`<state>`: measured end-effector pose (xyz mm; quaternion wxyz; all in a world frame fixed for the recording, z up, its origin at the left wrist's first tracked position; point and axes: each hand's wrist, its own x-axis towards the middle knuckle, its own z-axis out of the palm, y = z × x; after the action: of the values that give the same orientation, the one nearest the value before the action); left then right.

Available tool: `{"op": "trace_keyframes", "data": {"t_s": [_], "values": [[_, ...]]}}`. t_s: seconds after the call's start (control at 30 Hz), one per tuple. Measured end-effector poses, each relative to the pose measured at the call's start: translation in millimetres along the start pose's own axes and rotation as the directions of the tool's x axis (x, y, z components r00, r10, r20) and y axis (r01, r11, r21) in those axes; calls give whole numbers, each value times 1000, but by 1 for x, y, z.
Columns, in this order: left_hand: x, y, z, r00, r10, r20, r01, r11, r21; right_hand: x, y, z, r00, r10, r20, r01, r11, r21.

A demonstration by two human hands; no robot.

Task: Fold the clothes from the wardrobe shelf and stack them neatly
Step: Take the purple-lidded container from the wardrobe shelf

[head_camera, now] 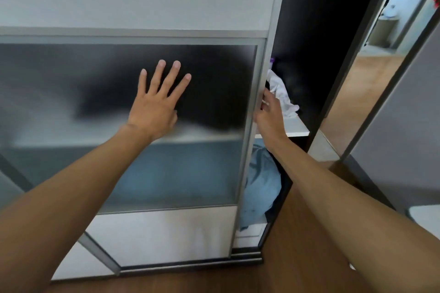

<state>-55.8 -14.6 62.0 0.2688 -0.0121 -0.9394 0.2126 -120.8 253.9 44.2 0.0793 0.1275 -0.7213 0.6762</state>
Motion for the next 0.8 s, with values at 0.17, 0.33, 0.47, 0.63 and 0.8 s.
{"op": "trace_keyframes", "data": {"t_s": [0.17, 0.33, 0.47, 0.63, 0.8], "values": [[-20, 0, 2, 998, -53, -26, 49, 990, -133, -5, -1, 37, 994, 55, 94, -60, 997, 53], [-10, 34, 0, 999, -30, -24, 18, 917, -397, -1, -3, 41, 933, 66, 355, -18, 990, -137], [12, 60, 9, 947, -177, 269, 265, 904, -336, 9, 18, 22, 906, 122, 406, 98, 871, -481], [5, 32, 34, 911, -346, 223, 401, 868, -292, 27, 63, -9, 882, 344, 322, 54, 607, -793], [-8, 8, 43, 883, -413, 222, 462, 848, -260, 26, 88, -7, 880, 414, 232, -2, 491, -871]]}}
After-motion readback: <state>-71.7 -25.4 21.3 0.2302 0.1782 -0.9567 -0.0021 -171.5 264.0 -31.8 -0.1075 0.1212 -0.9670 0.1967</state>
